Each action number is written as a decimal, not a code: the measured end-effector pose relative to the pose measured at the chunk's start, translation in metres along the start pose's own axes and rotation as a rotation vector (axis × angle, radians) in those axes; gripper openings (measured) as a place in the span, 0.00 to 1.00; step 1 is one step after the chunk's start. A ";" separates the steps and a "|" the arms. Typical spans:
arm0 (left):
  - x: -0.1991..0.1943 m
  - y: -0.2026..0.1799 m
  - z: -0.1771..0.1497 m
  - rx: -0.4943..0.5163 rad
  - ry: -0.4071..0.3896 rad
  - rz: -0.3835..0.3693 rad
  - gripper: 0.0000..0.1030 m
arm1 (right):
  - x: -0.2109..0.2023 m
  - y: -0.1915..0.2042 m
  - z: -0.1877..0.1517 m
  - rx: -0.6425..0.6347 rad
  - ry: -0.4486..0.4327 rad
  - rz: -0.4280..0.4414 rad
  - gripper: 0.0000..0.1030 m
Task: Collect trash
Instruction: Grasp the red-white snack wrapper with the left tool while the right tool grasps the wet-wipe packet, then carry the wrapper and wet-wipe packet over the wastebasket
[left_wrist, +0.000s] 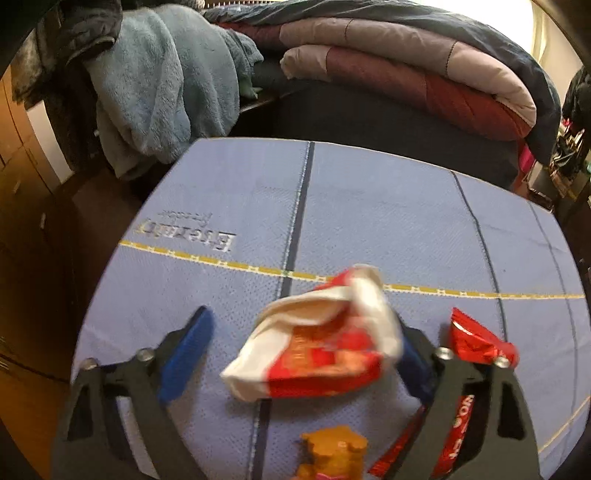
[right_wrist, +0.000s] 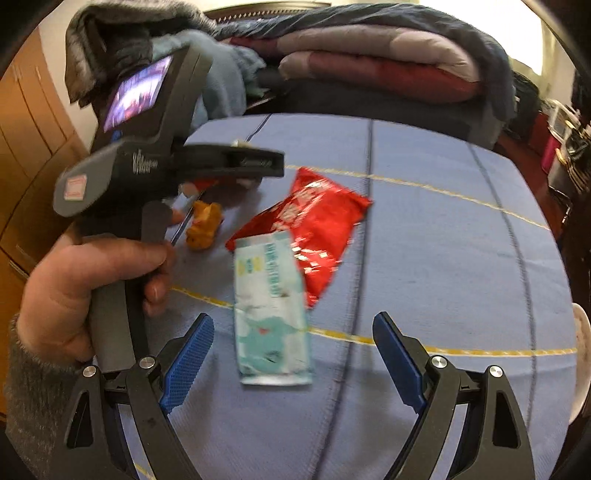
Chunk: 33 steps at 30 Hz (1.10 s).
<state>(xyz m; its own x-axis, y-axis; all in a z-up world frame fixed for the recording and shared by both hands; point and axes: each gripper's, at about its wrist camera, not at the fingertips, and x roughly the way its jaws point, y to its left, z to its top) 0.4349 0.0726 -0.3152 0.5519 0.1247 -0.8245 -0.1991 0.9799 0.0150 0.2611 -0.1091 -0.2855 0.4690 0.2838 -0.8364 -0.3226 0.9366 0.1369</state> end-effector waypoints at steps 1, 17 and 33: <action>0.000 0.000 0.000 0.003 -0.004 -0.004 0.76 | 0.004 0.003 0.001 -0.003 0.007 0.003 0.85; -0.027 0.014 0.010 -0.077 -0.069 -0.034 0.68 | -0.006 0.000 -0.004 -0.013 -0.053 -0.055 0.42; -0.096 -0.067 0.005 0.059 -0.163 -0.129 0.68 | -0.062 -0.068 -0.025 0.130 -0.121 -0.076 0.43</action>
<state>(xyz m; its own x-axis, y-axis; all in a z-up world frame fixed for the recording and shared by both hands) 0.3994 -0.0047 -0.2346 0.6945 0.0169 -0.7193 -0.0737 0.9961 -0.0477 0.2329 -0.1960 -0.2561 0.5856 0.2265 -0.7783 -0.1774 0.9727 0.1496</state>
